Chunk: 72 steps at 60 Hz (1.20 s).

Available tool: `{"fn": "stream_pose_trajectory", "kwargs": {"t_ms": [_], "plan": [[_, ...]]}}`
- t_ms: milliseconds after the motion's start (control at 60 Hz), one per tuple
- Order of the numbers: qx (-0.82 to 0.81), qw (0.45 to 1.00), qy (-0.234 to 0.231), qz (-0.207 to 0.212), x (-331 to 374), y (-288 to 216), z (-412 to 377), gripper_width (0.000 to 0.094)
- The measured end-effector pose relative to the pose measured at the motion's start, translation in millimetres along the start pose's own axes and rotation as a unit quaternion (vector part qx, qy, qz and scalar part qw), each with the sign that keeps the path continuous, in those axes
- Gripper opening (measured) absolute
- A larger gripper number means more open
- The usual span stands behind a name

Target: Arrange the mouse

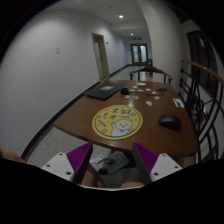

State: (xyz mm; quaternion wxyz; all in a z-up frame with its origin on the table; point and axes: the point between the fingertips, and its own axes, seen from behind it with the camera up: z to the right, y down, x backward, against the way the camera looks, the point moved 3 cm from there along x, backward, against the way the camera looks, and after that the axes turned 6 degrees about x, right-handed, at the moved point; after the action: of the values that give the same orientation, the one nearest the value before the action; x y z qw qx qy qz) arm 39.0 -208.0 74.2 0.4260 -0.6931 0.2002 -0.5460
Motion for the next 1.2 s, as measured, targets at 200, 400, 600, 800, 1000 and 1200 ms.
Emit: {"fn": "stream_pose_trajectory", "kwargs": {"t_ms": [200, 400, 600, 800, 1000, 1200], "plan": [[-0.023, 0.999, 0.038, -0.005, -2, 9, 58, 0.0811], [-0.035, 0.993, 0.114, 0.007, -22, 11, 159, 0.0807], [-0.032, 0.987, 0.155, -0.011, -60, 15, 237, 0.0808], [-0.032, 0.988, 0.148, -0.030, -100, 4, 275, 0.0805], [-0.033, 0.988, 0.149, -0.029, -138, -24, 311, 0.0774], [-0.055, 0.988, 0.144, -0.029, -152, -33, 321, 0.0434]]}}
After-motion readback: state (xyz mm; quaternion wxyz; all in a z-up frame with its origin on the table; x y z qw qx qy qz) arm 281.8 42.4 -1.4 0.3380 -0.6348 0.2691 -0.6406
